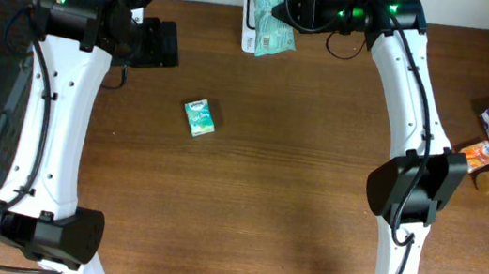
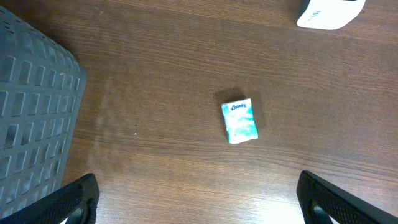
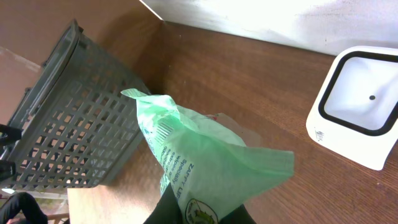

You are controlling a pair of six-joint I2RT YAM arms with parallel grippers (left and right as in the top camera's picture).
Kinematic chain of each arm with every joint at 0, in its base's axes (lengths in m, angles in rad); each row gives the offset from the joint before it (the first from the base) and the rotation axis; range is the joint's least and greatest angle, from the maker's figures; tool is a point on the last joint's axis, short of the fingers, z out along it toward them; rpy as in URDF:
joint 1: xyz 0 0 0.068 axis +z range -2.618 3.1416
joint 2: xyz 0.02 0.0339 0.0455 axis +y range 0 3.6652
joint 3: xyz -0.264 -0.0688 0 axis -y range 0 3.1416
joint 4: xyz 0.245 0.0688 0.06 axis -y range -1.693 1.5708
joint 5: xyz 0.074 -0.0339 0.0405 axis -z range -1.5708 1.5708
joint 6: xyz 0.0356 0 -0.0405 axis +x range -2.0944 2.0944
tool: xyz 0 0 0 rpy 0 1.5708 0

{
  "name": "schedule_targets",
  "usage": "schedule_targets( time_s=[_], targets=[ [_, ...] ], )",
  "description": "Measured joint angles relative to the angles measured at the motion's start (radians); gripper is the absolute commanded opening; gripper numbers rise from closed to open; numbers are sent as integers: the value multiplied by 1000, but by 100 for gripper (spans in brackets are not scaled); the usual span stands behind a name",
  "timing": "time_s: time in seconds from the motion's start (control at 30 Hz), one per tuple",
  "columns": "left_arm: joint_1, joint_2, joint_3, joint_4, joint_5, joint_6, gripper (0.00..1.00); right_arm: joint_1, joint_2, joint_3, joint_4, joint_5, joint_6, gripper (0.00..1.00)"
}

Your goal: Scan the item barcode

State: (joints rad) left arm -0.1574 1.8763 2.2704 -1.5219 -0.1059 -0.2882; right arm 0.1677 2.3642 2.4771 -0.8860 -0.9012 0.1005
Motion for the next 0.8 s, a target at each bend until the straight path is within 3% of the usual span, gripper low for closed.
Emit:
schedule_targets(
  time_s=[0.2, 0.37, 0.47, 0.57, 0.63, 0.8],
  targets=[
    [0, 0, 0, 0, 0, 0, 99, 1, 0, 0, -7, 3, 1, 4],
    [0, 0, 0, 0, 0, 0, 99, 10, 0, 0, -117, 131, 9, 4],
    [0, 0, 0, 0, 0, 0, 99, 41, 0, 1, -233, 362, 71, 4],
    [0, 0, 0, 0, 0, 0, 99, 110, 1, -1, -413, 844, 140, 4],
    [0, 0, 0, -1, 0, 0, 99, 143, 3, -4, -474, 1059, 161, 4],
    [0, 0, 0, 0, 0, 0, 99, 171, 13, -211, -453, 1403, 256, 6]
  ],
)
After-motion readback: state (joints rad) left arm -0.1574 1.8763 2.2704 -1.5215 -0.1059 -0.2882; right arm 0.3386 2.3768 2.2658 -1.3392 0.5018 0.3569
